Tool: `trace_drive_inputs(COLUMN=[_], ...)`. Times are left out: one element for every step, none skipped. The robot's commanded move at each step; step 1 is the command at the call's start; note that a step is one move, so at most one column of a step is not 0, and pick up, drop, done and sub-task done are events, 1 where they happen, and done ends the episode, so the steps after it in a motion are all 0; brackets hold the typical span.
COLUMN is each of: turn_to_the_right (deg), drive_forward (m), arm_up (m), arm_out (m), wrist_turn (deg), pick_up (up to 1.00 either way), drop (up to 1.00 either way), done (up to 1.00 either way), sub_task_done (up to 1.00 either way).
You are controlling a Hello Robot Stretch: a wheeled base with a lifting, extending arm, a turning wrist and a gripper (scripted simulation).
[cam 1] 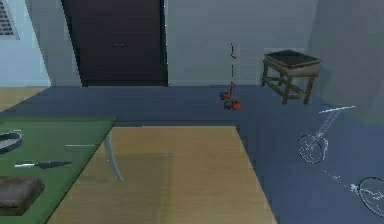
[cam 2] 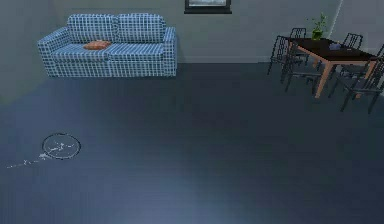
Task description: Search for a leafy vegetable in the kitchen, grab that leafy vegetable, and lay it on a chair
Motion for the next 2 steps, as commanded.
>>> trace_drive_inputs(turn_to_the_right=[0.0, 45.0], drive_forward=[0.25, 0.00], arm_up=[0.00, 0.00], arm_out=[0.00, 0.00], wrist_turn=[0.0, 0.0], pick_up=[0.00, 0.00], drop=[0.00, 0.00], done=[0.00, 0.00], sub_task_done=[0.00, 0.00])
